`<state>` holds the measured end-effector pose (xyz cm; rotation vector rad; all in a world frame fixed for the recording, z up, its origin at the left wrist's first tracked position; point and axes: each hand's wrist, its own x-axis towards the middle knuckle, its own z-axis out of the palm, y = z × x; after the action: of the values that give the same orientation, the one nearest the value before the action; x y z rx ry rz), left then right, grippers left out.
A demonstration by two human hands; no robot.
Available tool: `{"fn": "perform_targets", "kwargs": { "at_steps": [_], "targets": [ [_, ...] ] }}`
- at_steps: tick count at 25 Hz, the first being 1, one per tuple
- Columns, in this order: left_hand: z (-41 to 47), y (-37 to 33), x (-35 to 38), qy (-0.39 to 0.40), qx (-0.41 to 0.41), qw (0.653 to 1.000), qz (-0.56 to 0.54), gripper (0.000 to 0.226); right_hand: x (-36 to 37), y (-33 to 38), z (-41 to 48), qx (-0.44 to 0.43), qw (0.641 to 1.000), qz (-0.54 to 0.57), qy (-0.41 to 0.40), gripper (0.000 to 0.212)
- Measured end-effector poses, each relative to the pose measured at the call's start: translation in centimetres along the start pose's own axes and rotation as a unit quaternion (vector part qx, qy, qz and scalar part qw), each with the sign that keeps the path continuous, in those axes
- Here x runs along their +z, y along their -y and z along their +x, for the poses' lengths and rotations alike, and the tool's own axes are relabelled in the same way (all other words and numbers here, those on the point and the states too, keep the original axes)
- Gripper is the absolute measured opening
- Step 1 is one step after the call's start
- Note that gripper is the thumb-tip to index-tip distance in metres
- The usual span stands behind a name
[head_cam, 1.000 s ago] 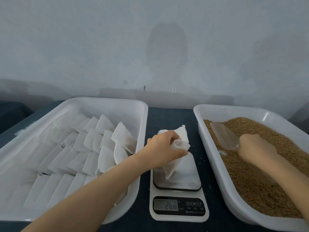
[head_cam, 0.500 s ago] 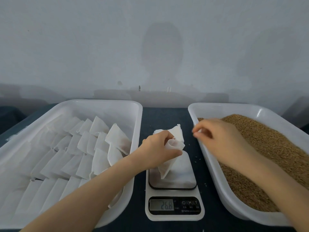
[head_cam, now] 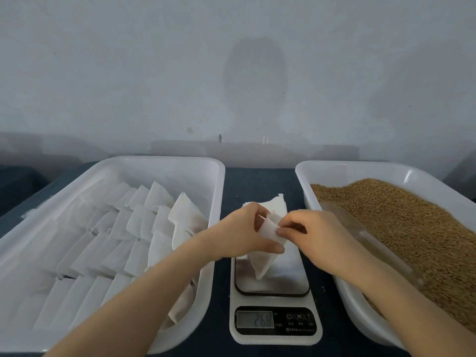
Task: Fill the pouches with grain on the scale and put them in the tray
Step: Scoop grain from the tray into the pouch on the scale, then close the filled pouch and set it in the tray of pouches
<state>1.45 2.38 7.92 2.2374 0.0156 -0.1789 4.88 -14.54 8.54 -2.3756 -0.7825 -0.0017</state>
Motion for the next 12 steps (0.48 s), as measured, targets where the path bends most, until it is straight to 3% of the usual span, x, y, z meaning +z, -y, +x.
{"fn": "perform_targets", "kwargs": {
  "at_steps": [4, 8, 12],
  "targets": [
    [-0.2, 0.2, -1.7, 0.002, 0.006, 0.998, -0.057, 0.058, -0.2, -0.5, -0.3, -0.022, 0.998, 0.051, -0.029, 0.008],
    [-0.2, 0.3, -1.5, -0.06, 0.051, 0.996, 0.044, 0.034, -0.3, -0.7, -0.3, -0.036, 0.994, 0.089, -0.049, 0.023],
    [-0.3, 0.6, -1.9, -0.118, 0.068, 0.99, 0.035, 0.016, -0.3, -0.8, -0.2, -0.037, 0.991, 0.083, -0.099, 0.019]
  ]
}}
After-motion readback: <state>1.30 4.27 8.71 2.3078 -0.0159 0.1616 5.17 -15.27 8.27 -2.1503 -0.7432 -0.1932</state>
